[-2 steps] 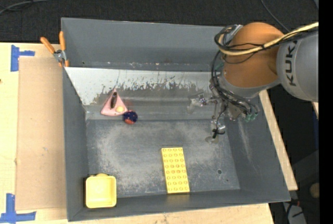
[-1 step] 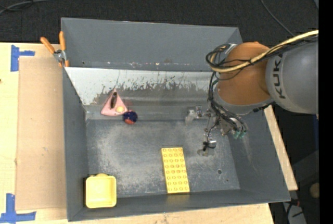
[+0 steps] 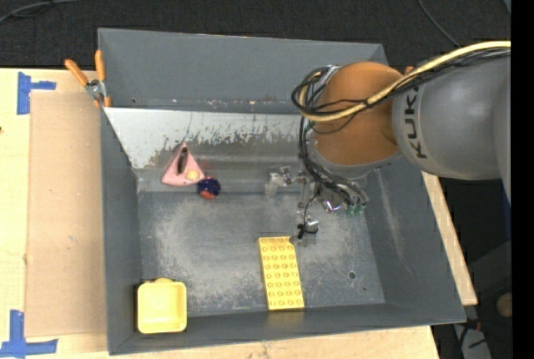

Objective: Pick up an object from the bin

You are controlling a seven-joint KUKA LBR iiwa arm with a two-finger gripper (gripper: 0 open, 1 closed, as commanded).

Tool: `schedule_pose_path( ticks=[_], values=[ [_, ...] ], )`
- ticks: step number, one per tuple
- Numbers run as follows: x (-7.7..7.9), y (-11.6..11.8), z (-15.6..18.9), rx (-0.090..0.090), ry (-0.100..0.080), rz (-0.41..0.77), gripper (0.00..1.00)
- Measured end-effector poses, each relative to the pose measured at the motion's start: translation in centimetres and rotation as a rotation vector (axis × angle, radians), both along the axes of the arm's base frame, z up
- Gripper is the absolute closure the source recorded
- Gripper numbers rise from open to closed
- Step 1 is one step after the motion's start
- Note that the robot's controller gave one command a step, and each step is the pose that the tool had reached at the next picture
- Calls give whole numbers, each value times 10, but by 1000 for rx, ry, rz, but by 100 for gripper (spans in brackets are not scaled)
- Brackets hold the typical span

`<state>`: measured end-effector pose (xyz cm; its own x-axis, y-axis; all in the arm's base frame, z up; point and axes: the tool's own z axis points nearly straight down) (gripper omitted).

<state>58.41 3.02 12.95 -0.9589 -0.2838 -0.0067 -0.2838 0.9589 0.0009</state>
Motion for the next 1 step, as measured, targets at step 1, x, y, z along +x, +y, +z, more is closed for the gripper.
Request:
schedule_pose_path(
  ticks=[1],
  values=[
    [-53,12,-49,-2,15,-197,0]
  ],
)
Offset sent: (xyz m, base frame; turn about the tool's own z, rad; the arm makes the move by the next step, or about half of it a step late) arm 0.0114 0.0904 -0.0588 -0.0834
